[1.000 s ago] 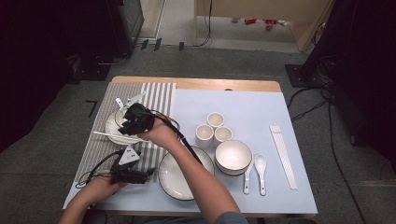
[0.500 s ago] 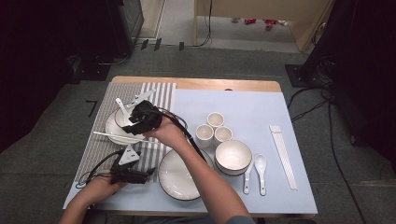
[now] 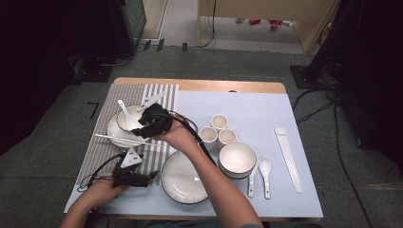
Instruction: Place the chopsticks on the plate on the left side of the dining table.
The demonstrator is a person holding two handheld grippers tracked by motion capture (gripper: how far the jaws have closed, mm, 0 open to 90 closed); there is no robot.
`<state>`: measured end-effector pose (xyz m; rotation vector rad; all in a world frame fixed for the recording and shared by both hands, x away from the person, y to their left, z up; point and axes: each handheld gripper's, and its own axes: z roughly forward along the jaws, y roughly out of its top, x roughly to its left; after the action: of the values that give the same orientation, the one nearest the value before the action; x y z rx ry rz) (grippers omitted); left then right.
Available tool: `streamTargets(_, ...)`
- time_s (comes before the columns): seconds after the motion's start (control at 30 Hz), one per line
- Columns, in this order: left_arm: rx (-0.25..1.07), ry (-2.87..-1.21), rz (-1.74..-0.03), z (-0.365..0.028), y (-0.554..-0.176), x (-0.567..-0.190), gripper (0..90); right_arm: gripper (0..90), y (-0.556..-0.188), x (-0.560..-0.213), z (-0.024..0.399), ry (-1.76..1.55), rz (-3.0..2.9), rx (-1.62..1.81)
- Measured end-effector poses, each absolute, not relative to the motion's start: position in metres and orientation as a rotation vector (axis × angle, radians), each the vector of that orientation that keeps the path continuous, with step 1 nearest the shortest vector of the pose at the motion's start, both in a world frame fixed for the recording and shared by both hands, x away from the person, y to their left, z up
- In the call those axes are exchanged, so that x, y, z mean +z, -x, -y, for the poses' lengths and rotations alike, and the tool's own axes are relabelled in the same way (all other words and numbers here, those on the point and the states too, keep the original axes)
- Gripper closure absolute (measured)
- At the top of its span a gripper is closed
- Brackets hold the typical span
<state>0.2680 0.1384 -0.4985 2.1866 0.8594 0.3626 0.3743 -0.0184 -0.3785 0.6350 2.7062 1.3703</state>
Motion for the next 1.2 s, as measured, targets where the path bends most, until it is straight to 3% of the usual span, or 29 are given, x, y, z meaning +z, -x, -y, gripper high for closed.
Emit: streamTargets(1.2,0.36,-2.185,-0.861,-0.138,-0.268,-0.499,14.5,52.3,-0.36,-0.379,0.065,-0.725,-2.652,1.379)
